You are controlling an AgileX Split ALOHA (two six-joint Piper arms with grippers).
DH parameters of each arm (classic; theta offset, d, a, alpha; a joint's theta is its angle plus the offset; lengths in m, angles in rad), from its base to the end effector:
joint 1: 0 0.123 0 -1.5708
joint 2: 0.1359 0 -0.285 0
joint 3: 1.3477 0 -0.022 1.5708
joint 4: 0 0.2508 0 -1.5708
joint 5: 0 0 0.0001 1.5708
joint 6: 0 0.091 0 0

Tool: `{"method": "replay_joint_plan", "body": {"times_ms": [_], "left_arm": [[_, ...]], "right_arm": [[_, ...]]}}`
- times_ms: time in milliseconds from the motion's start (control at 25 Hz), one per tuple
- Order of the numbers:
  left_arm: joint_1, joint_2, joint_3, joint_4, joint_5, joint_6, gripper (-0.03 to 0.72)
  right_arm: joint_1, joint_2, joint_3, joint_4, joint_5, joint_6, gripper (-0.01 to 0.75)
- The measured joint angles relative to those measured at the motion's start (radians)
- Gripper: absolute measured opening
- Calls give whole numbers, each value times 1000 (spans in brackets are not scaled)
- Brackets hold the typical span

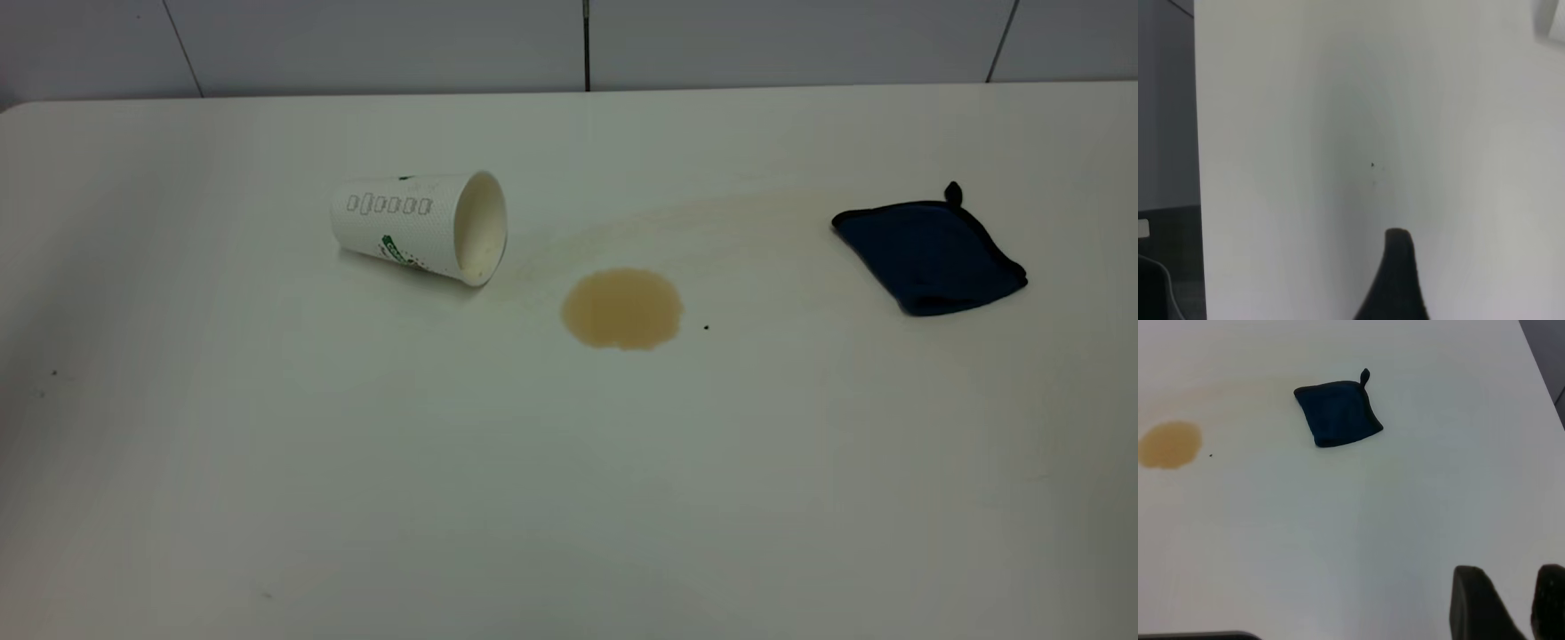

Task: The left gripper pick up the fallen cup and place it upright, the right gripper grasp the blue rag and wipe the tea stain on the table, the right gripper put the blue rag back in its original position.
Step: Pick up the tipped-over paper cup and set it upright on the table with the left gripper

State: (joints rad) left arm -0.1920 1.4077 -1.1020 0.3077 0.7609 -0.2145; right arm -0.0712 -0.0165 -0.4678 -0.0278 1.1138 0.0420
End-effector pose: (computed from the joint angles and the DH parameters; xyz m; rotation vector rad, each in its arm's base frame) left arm 0.2914 -0.0373 0.3023 0.1711 2.5002 0.1917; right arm -0.0062 -0.0018 0.2641 0.1215 2.1097 -0.0511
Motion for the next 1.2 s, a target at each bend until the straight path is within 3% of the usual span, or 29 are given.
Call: {"method": "replay_joint_plan", "body": {"times_ms": [400,680,880,1200], "left_arm": [[-283,421,-222,204,25,-196,709],[-429,715,-446,292,102,-261,705],[-483,890,-631,335,158,-261,705],[-489,1088,-800,425,162,-261,701]], "right_arm": [[0,0,0,0,0,0,240],[0,0,0,0,0,0,240],[0,0,0,0,0,0,240],[0,0,0,0,0,0,240]]}}
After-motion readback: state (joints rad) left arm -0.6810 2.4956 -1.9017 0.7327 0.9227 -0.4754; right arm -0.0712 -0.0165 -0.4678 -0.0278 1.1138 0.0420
